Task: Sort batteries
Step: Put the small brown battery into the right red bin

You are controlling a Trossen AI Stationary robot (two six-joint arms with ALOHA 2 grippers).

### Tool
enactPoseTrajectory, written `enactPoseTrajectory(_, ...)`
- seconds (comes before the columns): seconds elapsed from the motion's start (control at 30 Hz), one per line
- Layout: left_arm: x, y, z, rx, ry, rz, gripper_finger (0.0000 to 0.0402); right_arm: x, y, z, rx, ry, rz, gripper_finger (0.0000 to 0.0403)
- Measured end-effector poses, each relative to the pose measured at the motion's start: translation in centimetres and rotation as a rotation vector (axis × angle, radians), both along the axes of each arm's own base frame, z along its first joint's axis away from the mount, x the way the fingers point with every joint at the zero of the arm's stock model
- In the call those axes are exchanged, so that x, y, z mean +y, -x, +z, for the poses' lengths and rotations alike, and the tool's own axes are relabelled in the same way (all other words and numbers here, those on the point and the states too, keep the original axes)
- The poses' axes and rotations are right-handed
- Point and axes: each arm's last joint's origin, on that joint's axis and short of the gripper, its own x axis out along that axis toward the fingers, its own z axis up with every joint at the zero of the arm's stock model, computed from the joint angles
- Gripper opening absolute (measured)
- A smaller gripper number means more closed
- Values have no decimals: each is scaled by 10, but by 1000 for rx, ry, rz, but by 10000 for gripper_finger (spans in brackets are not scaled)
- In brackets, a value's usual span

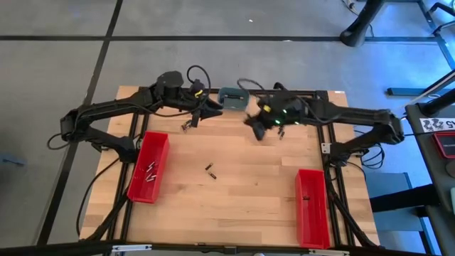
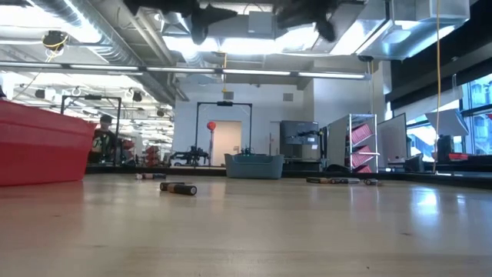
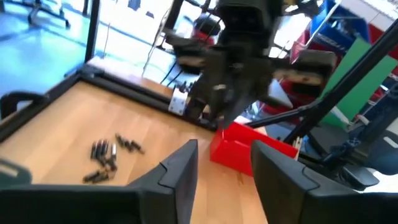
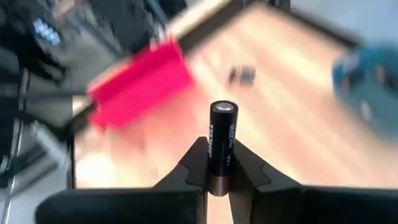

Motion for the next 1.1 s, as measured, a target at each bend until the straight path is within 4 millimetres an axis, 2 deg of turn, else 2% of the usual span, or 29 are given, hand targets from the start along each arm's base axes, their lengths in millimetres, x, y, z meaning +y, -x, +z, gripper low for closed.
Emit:
enactPoseTrajectory(0.1, 0, 1, -4, 40, 18, 2, 147, 28, 22, -4, 154, -80, 71, 29)
enactPoseTrajectory(0.23, -1, 2, -7, 74, 20, -1, 147, 76, 49, -22, 455, -161, 214, 29)
enactPoseTrajectory(0.33, 0, 2, -8, 76, -4, 5, 144, 106, 74, -29, 650, -166, 266, 29)
enactPoseTrajectory(0.47, 0, 2, -7, 75, -45, 22, 144, 139, 100, -33, 794, -158, 352, 30)
enactPoseTrajectory(0.6, 1, 2, -7, 77, -82, 45, 144, 168, 122, -38, 857, -141, 452, 31)
enactPoseTrajectory(0.8, 2, 2, -8, 83, -101, 66, 143, 189, 144, -75, 1004, -179, 432, 32)
enactPoseTrajectory(0.97, 2, 2, -9, 92, -87, 69, 143, 192, 138, -108, 1000, -282, 398, 33)
enactPoseTrajectory(1.1, 2, 2, -10, 106, -59, 74, 143, 185, 134, -132, 1036, -354, 302, 33)
